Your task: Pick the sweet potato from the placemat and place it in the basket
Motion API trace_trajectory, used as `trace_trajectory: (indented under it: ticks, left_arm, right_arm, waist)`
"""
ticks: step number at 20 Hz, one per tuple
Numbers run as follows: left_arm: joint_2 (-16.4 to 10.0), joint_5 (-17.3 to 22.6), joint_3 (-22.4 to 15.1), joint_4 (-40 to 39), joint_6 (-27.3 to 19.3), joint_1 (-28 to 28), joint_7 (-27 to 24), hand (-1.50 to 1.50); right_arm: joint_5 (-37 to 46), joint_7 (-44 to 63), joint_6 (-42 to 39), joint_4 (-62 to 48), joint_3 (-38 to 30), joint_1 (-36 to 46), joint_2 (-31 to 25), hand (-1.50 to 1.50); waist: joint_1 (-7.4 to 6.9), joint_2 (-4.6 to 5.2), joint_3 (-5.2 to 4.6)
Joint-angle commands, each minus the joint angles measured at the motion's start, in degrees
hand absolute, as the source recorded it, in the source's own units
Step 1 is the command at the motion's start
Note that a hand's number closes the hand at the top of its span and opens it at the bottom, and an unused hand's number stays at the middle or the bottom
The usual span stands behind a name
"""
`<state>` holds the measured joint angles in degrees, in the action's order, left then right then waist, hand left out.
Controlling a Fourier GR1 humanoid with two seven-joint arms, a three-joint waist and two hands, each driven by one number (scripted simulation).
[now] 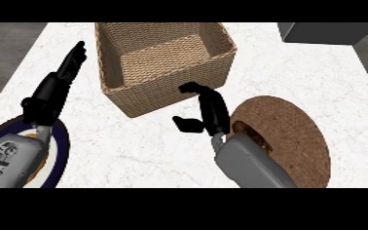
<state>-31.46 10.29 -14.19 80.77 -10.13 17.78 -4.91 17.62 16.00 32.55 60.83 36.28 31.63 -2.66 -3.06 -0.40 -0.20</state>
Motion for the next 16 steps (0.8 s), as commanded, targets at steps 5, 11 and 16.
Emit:
trace_trajectory:
  ticks: [5,11,16]
  left_arm:
    - [-0.66,-0.19,0.08,-0.21,0.62,-0.32,0.89,0.00]
    - [-0.22,-0.54,-0.41,0.32,0.66,0.07,0.95,0.00]
    - [0.33,-0.58,-0.52,1.86,0.28,0.13,1.52,0.00]
  right_arm:
    - [17.27,24.97,-13.94,-11.91,8.15,17.17,-7.02,-1.50]
    - [10.87,35.85,-42.64,-10.85,11.72,23.26,-6.43,-1.50]
    - [1.98,48.81,-60.49,-10.52,7.81,30.01,-1.22,-1.50]
  waist:
    - [0.97,-0.86,-0.67]
    - [0.34,-0.38,-0.52]
    - [-0.05,-0.10,-0.21]
